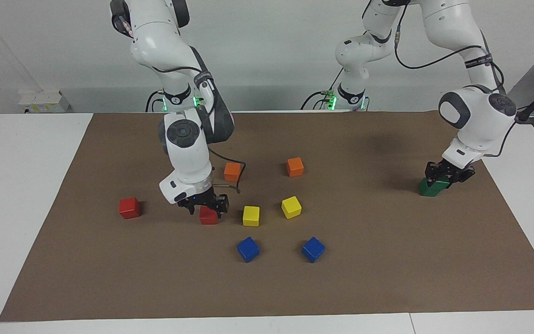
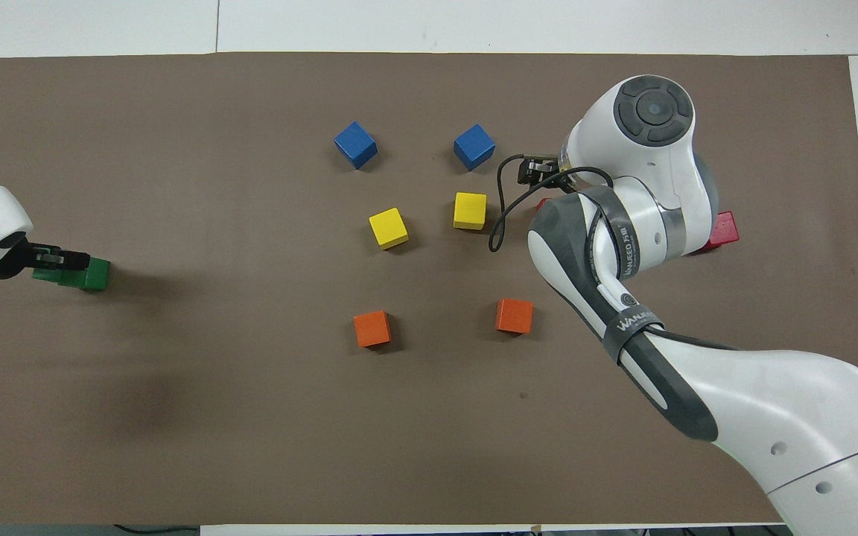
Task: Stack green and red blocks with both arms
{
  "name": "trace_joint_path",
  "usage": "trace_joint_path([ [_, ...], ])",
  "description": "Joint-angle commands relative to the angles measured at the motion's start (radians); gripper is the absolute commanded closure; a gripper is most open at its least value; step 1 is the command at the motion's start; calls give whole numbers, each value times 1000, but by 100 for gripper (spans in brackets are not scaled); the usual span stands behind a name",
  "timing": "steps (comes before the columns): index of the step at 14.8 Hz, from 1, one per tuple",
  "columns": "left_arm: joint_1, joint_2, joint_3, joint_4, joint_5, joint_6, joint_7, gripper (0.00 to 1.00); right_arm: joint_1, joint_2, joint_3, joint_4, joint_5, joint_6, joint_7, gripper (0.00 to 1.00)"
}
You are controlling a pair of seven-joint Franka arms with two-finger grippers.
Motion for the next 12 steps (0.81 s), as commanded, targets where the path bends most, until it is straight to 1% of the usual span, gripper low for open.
trace_joint_path([
  [1,9,-33,-7,-24,-23,7,27,0,-8,16,7,-16,12,42,13,7],
  [3,3,-29,-7,0,-23,-22,24,0,-8,17,7,-43,12,71,10,7],
  [4,-1,-26,-7,32,-23,-63,22,0,-8,15,8,-68,12,94,7,7],
  [6,-4,-9,-7,149,-21,-195,21,0,-8,6,8,-115,12,145,-7,7],
  [8,-6,-13,-13,232,-21,-298,15,0,-7,4,7,-131,12,162,-19,7],
  [10,-8,-35,-13,273,-21,-364,10,0,-7,4,7,-151,12,179,-19,7],
  [12,-9,-62,-19,293,-21,-377,-42,0,-7,3,7,-187,12,226,-23,8],
])
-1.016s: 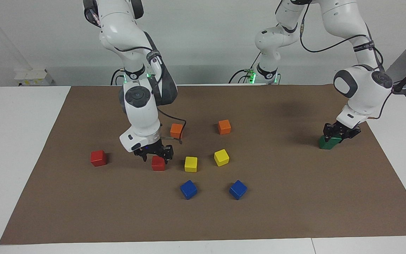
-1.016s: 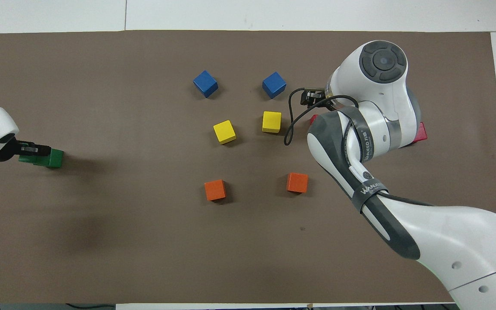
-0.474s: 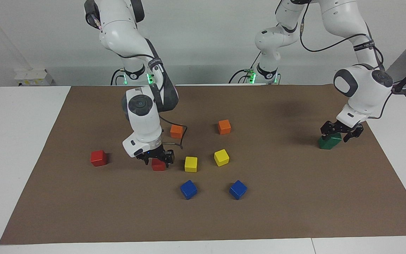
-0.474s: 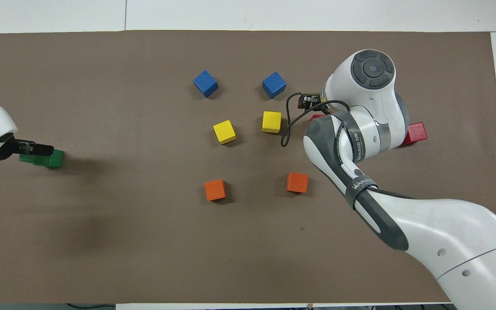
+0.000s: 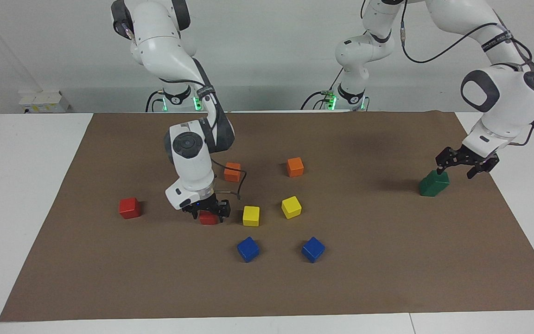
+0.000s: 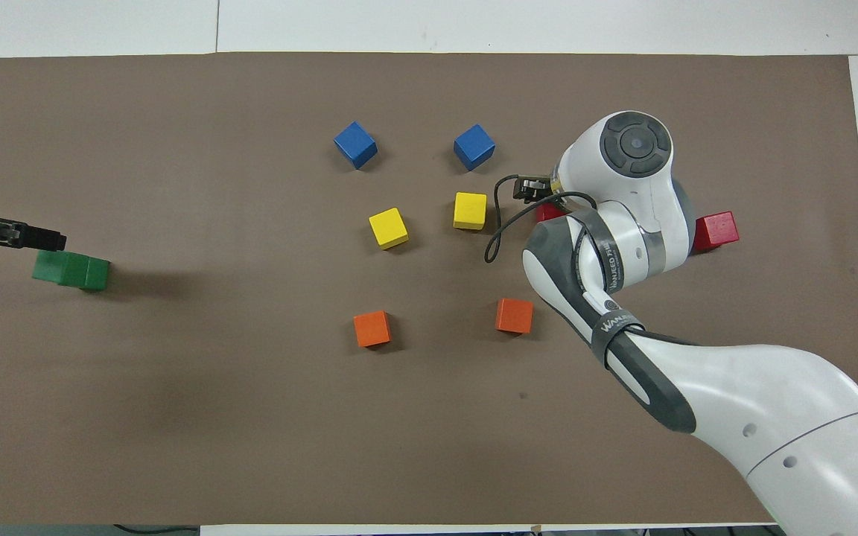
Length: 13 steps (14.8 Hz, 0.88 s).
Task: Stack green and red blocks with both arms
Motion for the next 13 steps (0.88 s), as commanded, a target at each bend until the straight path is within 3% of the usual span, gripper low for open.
trace_joint_path([
  [1,-15,-56,-4,22,-20,-42,-117,0,-7,-21,6,-77,12,76,-40,9],
  [2,-33,-73,-4,23,-20,-53,-210,0,-16,-22,8,-79,12,73,-70,29],
  [4,-61,-100,-4,31,-10,-86,-271,0,-33,-25,8,-82,12,66,-120,96],
  [7,-72,-116,-4,89,-7,-204,-292,0,-39,-68,6,-71,12,0,-254,100],
  [9,-93,-117,-10,126,-7,-260,-372,0,-52,-113,-1,8,-2,-148,-333,100],
  [11,-113,-119,-10,140,-7,-278,-414,0,-110,-143,-1,84,-5,-285,-475,100],
  [13,-115,-124,-10,150,-7,-307,-415,0,-198,-183,0,76,1,-304,-664,100],
])
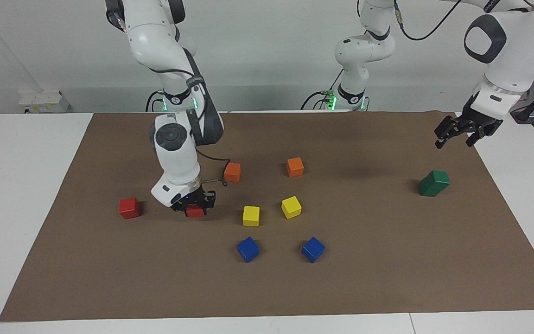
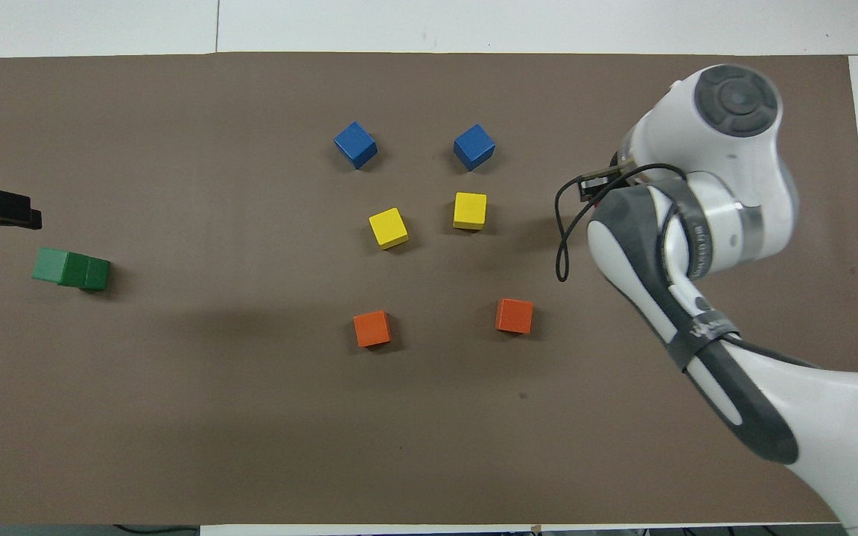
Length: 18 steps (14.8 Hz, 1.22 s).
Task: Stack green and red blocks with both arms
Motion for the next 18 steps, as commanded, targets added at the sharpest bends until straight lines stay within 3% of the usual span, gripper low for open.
trace_joint_path([
  [1,-13,-11,5,27,-5,-58,-23,0,-128,-44,11,-5,13,-37,-217,100],
  [5,-40,-21,10,40,-6,-96,-23,0,-219,-71,11,-40,53,-94,-236,100],
  [11,-60,-35,24,91,-3,-227,-23,0,-256,-107,9,-195,53,65,-238,100],
  [18,-102,-49,39,79,-3,-214,-92,0,-271,-91,8,-228,53,147,-215,100],
])
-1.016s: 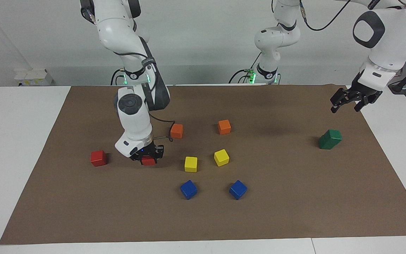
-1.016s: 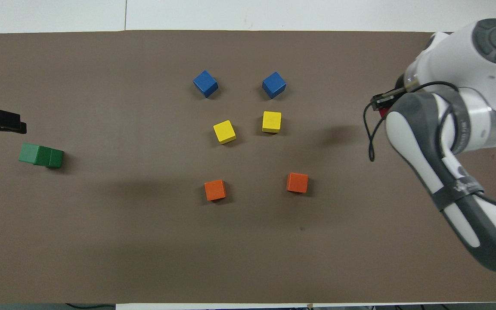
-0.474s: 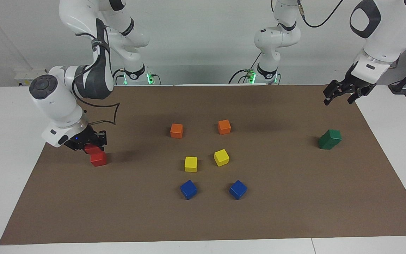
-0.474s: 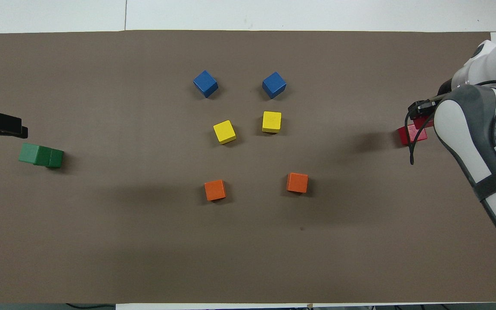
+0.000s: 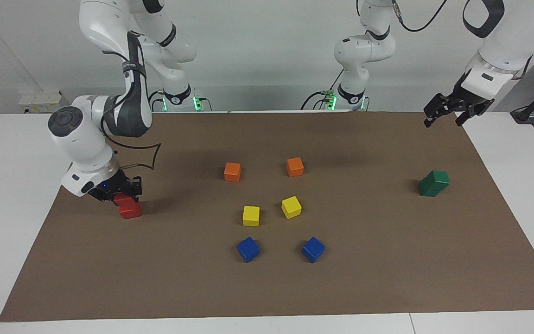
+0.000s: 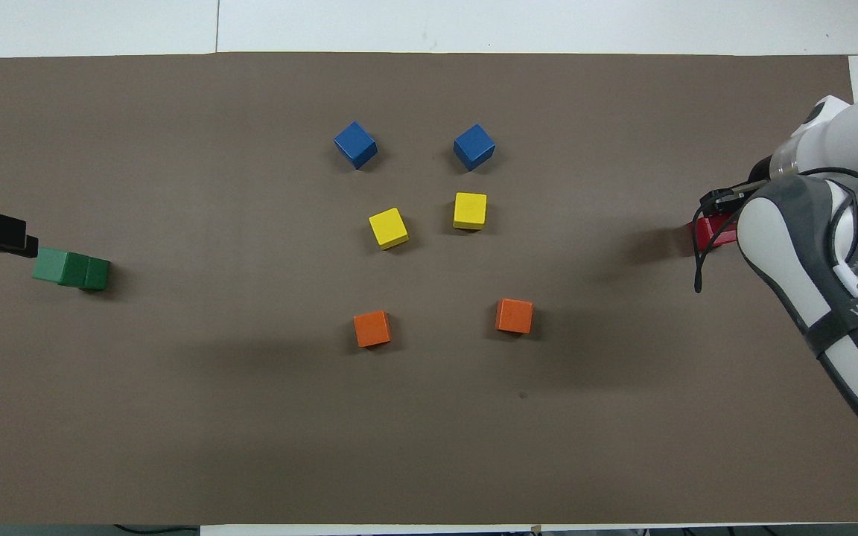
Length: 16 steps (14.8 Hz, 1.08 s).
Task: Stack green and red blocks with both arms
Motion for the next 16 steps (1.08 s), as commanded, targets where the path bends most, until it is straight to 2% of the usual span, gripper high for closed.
trace_joint_path([
  [1,-32,-13,26,-8,-3,-6,-20,0,-16,-24,11,-45,17,46,18,100],
  [6,-30,-13,26,-19,-3,37,-16,0,-38,-9,11,-67,17,80,15,100],
  [9,-35,-13,26,-19,0,37,0,0,-56,-10,12,-110,17,142,9,100],
  [16,-36,-11,26,-17,23,42,2,0,-50,-22,12,-169,17,198,12,100],
])
